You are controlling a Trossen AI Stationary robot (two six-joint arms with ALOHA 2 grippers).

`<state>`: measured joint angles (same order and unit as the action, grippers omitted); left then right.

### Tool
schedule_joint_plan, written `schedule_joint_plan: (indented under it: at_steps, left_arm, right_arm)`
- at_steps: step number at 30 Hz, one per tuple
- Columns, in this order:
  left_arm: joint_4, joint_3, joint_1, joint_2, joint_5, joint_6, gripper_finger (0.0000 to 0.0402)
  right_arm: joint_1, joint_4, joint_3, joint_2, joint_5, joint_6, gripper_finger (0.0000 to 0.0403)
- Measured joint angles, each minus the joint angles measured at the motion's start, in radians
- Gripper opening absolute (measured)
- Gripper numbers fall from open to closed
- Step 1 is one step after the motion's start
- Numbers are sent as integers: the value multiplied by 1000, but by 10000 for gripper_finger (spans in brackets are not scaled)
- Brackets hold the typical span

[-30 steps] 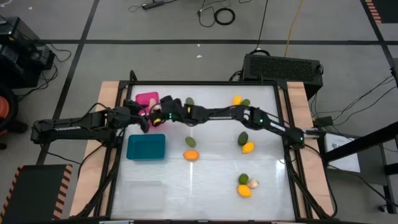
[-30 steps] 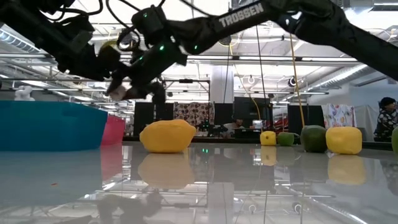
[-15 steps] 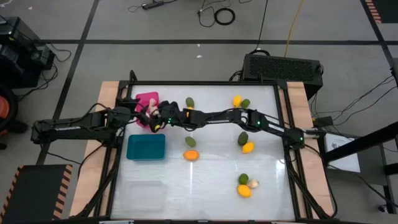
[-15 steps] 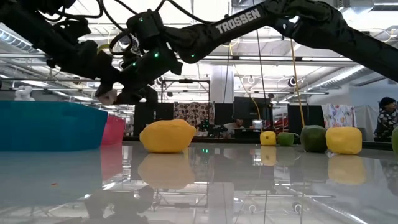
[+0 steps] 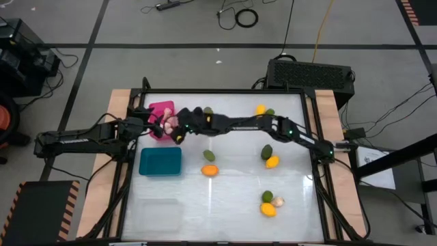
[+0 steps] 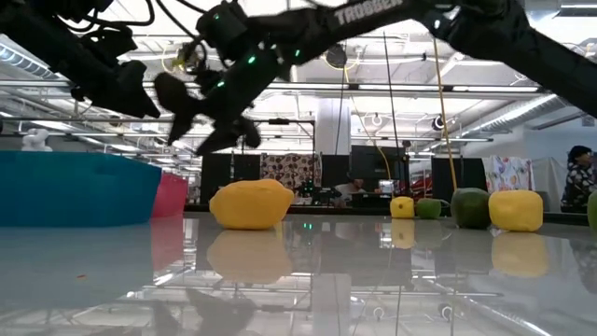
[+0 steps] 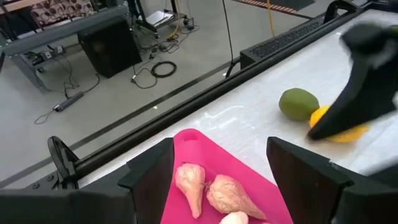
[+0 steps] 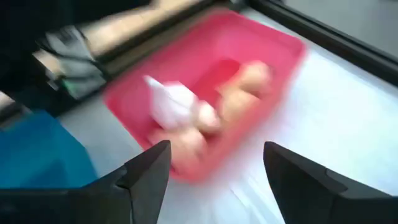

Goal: Sort produce into baskets
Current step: Put the white garlic into the pink bin

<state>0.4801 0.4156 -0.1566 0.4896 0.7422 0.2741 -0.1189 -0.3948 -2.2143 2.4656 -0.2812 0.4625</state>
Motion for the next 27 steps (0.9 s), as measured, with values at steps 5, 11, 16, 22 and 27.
schedule_joint_plan:
  at_steps: [5, 11, 16, 22, 27]
  left_arm:
    - [1, 0, 0, 1, -19, 0, 263]
    - [-9, 0, 0, 1, -125, -24, 263]
    - [-94, 0, 0, 1, -173, -80, 263]
    - [-184, 0, 0, 8, -346, -91, 263]
    - [-285, 0, 0, 18, -460, -98, 263]
  right_arm:
    - [2, -341, 0, -121, 0, -2, 241]
    - [37, -721, 0, -283, 0, 101, 235]
    - [116, -928, 0, -374, 1, 246, 235]
    - [316, -1148, 0, -402, 3, 467, 235]
    - [519, -1145, 14, -403, 6, 622, 235]
